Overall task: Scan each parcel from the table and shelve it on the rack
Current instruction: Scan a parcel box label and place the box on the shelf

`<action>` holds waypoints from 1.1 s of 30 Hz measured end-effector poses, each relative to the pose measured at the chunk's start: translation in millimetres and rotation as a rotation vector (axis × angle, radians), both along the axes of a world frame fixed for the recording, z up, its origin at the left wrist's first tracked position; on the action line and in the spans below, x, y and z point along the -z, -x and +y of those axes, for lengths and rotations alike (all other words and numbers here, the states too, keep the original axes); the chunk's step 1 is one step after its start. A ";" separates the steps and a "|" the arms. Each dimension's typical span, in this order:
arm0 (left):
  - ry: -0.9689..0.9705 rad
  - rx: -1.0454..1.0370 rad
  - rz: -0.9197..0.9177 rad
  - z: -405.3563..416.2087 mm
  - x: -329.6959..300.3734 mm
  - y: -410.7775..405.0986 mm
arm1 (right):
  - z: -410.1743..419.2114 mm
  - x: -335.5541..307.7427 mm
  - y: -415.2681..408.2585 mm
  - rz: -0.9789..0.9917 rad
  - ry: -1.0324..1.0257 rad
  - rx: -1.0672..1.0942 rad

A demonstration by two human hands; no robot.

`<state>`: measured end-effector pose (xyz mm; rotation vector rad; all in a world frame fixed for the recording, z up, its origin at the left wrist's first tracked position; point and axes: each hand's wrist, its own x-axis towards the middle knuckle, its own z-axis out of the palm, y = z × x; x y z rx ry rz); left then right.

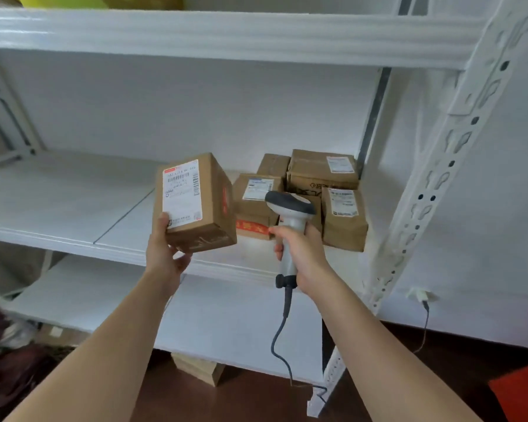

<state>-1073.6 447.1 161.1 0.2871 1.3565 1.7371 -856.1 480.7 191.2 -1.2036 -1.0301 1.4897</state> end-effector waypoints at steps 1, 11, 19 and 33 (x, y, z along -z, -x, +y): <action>0.004 -0.023 0.003 11.3 -3.3 12.1 | 10.6 -3.5 12.3 -0.008 -0.001 -0.014; 0.049 -0.065 0.025 170.9 -11.6 110.0 | 125.0 -10.0 116.4 -0.070 0.034 0.038; 0.281 0.193 0.143 297.4 6.6 141.1 | 177.7 -9.8 146.9 -0.039 0.067 0.268; 0.257 0.355 0.294 386.6 35.1 125.3 | 197.2 -1.0 143.3 -0.070 0.094 0.399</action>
